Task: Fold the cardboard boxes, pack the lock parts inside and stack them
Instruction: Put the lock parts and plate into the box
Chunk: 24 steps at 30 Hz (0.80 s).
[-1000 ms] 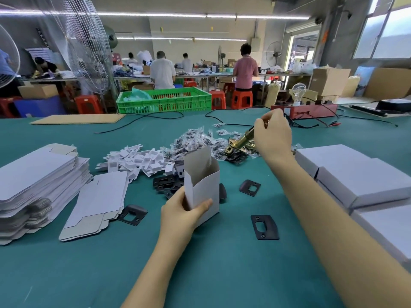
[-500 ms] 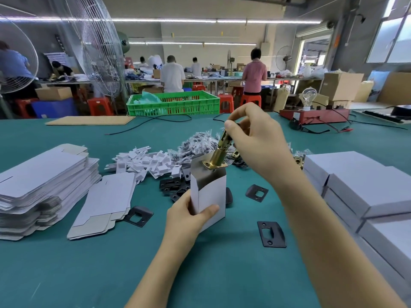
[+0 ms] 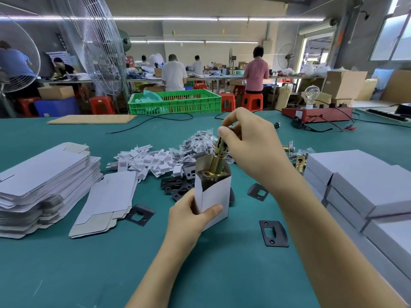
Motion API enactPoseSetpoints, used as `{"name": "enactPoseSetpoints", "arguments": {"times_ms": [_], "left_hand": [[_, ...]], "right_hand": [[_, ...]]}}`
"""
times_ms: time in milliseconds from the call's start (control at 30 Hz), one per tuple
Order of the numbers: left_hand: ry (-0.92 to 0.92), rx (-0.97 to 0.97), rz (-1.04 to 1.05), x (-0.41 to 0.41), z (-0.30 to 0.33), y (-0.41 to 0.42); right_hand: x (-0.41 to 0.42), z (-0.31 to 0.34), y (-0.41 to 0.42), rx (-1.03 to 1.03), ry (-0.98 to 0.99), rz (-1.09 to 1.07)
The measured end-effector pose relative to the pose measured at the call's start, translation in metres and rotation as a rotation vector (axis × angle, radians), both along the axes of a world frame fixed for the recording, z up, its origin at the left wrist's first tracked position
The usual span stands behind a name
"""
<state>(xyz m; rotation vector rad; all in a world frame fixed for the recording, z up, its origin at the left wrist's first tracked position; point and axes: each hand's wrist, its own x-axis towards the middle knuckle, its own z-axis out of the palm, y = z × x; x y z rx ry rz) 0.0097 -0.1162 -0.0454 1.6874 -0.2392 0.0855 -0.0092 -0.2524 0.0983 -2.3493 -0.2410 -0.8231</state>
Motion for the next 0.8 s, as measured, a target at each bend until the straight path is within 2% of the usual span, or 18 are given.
{"name": "enactPoseSetpoints", "arguments": {"times_ms": [333,467,633,800], "left_hand": [[0.009,-0.011,-0.001,-0.001,0.001,-0.001],[0.015,-0.018,0.007,-0.001,0.001,-0.001],[0.012,-0.012,0.009,-0.002,0.001,-0.002],[-0.003,0.003,0.021,-0.003,0.001,-0.002]], "right_hand": [[0.005,-0.004,0.000,-0.146,-0.020,0.142],[0.008,-0.007,-0.004,-0.253,0.069,0.119],[0.009,-0.011,-0.006,-0.265,0.223,0.153],[0.012,-0.015,-0.010,-0.259,0.257,0.112]]}}
